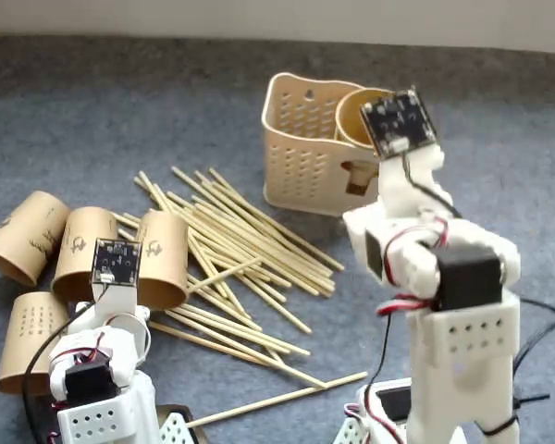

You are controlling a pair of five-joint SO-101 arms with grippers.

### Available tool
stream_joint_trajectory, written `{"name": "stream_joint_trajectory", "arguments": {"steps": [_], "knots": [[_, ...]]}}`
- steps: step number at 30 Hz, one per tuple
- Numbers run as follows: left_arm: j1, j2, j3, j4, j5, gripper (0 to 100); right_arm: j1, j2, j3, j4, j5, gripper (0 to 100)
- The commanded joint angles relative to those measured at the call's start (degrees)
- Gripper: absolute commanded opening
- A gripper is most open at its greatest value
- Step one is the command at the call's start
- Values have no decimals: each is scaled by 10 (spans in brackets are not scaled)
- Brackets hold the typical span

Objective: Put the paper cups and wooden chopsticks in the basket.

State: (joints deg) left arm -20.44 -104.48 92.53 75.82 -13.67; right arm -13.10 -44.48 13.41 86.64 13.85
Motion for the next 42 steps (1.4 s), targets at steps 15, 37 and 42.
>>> {"name": "stream_joint_trajectory", "arguments": {"steps": [15, 37, 42], "knots": [[-5, 1, -5, -9, -2, 31, -4, -331, 467, -226, -40, 5], [-1, 3, -135, -5, -13, 57, -2, -602, 771, -353, -74, 5], [-1, 5, -232, 40, -59, 154, -2, -602, 784, -356, -75, 6]]}}
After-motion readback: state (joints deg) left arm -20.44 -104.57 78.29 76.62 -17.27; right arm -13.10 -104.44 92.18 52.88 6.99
